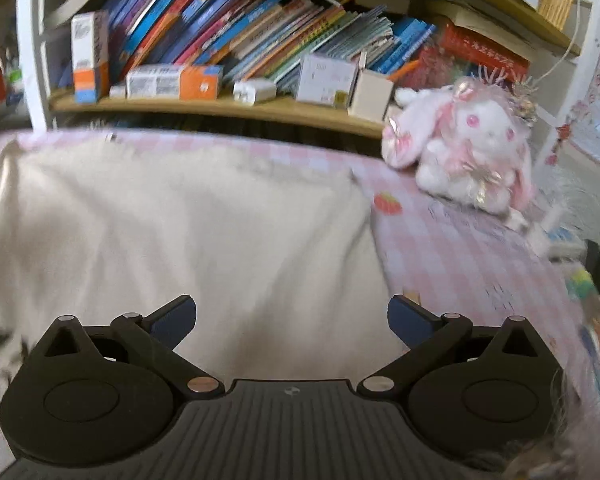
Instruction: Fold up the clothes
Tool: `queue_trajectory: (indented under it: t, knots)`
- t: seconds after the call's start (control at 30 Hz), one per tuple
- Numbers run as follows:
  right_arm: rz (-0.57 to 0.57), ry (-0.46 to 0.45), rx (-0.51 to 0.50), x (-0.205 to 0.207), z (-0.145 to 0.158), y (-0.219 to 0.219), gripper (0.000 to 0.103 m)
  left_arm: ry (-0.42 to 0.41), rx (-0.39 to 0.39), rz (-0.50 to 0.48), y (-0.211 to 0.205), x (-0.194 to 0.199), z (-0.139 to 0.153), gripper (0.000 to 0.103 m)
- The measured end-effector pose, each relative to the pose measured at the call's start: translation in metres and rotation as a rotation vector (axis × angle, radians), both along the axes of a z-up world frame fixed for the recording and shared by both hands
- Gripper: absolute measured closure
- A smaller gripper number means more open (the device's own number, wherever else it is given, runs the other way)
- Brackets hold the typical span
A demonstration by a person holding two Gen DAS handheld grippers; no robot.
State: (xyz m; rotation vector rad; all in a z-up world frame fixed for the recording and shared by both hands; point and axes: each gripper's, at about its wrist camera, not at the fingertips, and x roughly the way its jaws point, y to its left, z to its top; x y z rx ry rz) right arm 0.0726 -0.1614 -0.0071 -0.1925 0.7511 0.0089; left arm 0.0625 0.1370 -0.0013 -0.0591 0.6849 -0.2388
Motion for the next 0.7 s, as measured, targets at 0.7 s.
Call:
queue_trajectory:
  t: [0.7]
  knots:
    - [-0.079, 0.096, 0.26, -0.06, -0.013, -0.018, 0.0, 0.12, 0.076, 0.111, -0.053, -0.055, -0.014, 0.006]
